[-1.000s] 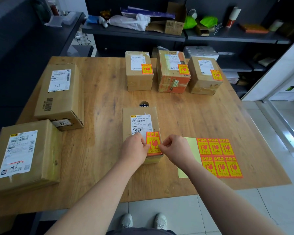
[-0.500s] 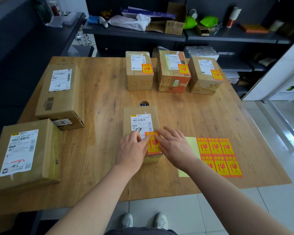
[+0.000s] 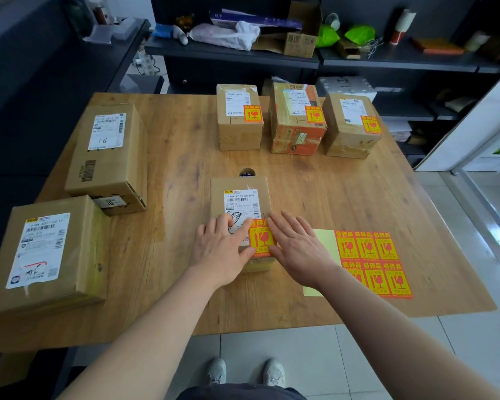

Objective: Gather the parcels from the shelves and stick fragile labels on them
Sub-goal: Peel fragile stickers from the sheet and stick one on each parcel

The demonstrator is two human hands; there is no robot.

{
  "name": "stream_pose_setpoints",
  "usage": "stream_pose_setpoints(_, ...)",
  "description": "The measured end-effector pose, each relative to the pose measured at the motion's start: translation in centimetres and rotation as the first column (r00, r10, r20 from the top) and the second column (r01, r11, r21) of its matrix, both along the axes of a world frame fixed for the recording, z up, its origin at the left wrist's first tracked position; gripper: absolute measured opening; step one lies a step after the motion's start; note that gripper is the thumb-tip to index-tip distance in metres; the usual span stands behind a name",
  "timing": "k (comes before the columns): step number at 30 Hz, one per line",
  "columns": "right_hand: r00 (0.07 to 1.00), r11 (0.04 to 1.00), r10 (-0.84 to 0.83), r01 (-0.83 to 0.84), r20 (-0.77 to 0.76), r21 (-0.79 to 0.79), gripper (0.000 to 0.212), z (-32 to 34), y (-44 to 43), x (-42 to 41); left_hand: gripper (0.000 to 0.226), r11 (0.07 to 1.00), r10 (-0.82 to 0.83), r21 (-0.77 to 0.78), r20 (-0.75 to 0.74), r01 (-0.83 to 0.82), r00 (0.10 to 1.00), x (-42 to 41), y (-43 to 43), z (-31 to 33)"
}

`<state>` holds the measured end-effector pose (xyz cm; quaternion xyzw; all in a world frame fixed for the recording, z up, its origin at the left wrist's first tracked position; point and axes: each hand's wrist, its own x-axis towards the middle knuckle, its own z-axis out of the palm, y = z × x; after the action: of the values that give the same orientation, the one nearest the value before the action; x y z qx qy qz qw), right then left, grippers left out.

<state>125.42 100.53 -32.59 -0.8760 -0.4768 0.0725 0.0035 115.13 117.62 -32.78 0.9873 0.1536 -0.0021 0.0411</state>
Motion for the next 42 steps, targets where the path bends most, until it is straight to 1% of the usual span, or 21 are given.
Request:
stream_pose_setpoints(4,0.999,0.999,0.035,-0.034,0.028,-0.014,0.064,0.2,-0.4,-0.1,0.066,1.000,0.012,-0.019,-0.015,-0.012,1.000,-0.8,0.1,-0.5)
stream_pose_setpoints(10,0.992,0.991,0.118,-0.115,-0.049,0.066,0.055,-0.4,0.8,-0.8,0.060,0.998,0.057,-0.017,0.010,-0.057,0.998,-1.6,-0.7,-1.0)
stream_pose_setpoints(12,0.994,0.994,0.082,-0.076,-0.068,0.077,0.055,-0.5,0.0,-0.4,0.060,0.997,0.075,-0.005,0.011,-0.075,0.997,-2.0,-0.6,-1.0)
stream_pose_setpoints(15,0.998,0.997,0.024,-0.019,-0.059,0.073,0.055,-0.4,-0.4,-0.1,0.061,0.992,0.121,-0.031,0.002,-0.121,0.993,-2.3,-0.6,-1.1)
stream_pose_setpoints(18,0.991,0.989,0.110,-0.101,-0.082,0.104,0.056,-0.4,1.4,-1.1,0.061,0.989,0.143,-0.041,0.007,-0.143,0.990,-2.4,-1.0,-1.1)
stream_pose_setpoints(20,0.984,0.985,0.151,-0.142,-0.096,0.095,0.056,-0.6,1.9,-1.5,0.060,0.989,0.147,-0.035,0.011,-0.147,0.989,-2.5,-1.1,-1.0)
stream_pose_setpoints(23,0.988,0.991,0.097,-0.084,-0.119,0.106,0.056,-0.7,0.8,-0.9,0.060,0.987,0.158,-0.036,-0.008,-0.158,0.987,-2.7,-0.9,-0.9)
stream_pose_setpoints(26,0.994,0.995,0.029,-0.019,-0.110,0.095,0.058,-0.7,0.1,-0.1,0.062,0.982,0.184,-0.031,-0.015,-0.184,0.983,-3.1,-0.8,-0.8)
stream_pose_setpoints(27,0.993,0.994,-0.010,0.022,-0.118,0.106,0.058,-0.7,0.0,0.0,0.066,0.977,0.213,-0.026,-0.018,-0.213,0.977,-3.2,-0.7,-0.7)
stream_pose_setpoints(29,0.973,0.977,-0.129,0.157,-0.190,0.140,0.059,-0.6,-0.1,0.0,0.074,0.953,0.301,-0.027,-0.054,-0.303,0.952,-3.5,-0.5,-0.3)
stream_pose_setpoints(30,0.955,0.963,-0.183,0.222,-0.233,0.152,0.057,-0.4,-0.2,0.0,0.076,0.940,0.335,-0.042,-0.080,-0.339,0.939,-3.6,-0.3,-0.2)
stream_pose_setpoints(31,0.941,0.951,-0.216,0.264,-0.262,0.162,0.052,-0.3,-0.2,0.0,0.073,0.930,0.352,-0.071,-0.102,-0.360,0.930,-3.6,-0.2,-0.1)
stream_pose_setpoints(34,0.915,0.932,-0.228,0.304,-0.333,0.197,0.039,0.1,0.2,0.0,0.050,0.899,0.365,-0.219,-0.102,-0.378,0.926,-3.0,-0.3,0.2)
stream_pose_setpoints(38,0.898,0.907,-0.209,0.326,-0.387,0.267,0.035,1.3,1.3,0.7,0.046,0.853,0.414,-0.333,-0.038,-0.402,0.909,-2.5,-0.2,1.0)
stream_pose_setpoints(42,0.916,0.900,-0.178,0.299,-0.360,0.316,0.032,3.5,4.0,2.6,0.045,0.821,0.463,-0.382,0.010,-0.424,0.887,-1.7,2.0,2.8)
